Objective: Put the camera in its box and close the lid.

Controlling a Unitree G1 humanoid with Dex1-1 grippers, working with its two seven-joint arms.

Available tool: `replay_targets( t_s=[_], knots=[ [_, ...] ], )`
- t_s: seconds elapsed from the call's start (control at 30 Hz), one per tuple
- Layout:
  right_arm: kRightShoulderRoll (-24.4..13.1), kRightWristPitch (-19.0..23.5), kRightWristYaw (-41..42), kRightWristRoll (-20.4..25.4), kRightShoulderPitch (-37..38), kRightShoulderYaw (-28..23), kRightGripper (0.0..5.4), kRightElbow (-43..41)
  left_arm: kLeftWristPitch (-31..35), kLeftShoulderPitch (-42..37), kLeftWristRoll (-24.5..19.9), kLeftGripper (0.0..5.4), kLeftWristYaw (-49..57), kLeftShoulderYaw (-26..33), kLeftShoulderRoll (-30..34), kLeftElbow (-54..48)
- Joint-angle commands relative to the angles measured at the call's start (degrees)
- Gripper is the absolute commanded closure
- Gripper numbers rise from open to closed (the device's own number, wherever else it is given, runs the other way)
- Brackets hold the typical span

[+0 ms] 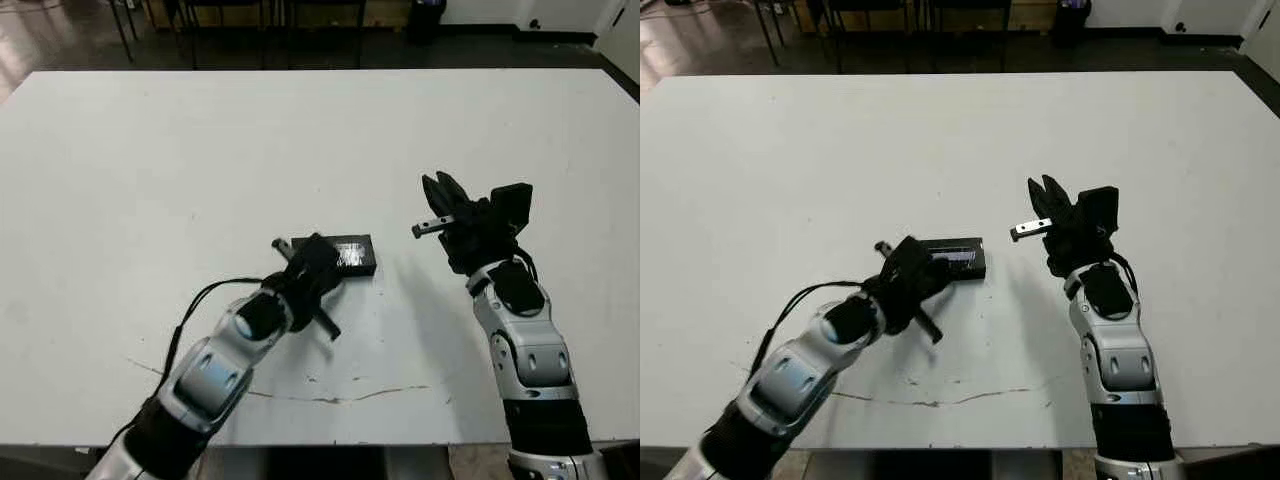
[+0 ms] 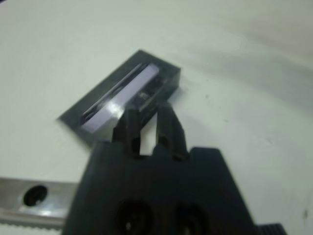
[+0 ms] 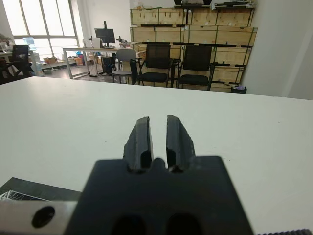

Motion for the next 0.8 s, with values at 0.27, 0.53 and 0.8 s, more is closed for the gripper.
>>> replay_targets(
  t_s=[0.27,0.53,0.8],
  knots=[
    [-0.1,-0.6,-0.1,-0.2,-0.8,-0.4,5.40,2.2,-25.2,-0.8,-3.4,5.38,11.1,21.9,-3.5,-1.6],
    [-0.2,-1.5,0.2,0.0,-0.7,-0.5,5.40,2.8,-30.9,-3.8,-4.9,5.38,19.8,28.8,-6.7,6.9],
    [0.2,-0.5,-0.8,-0.2,-0.5,-0.6,5.40,1.9,-32.0,-4.7,-5.0,5.38,24.0,30.8,-8.0,15.7]
  ],
)
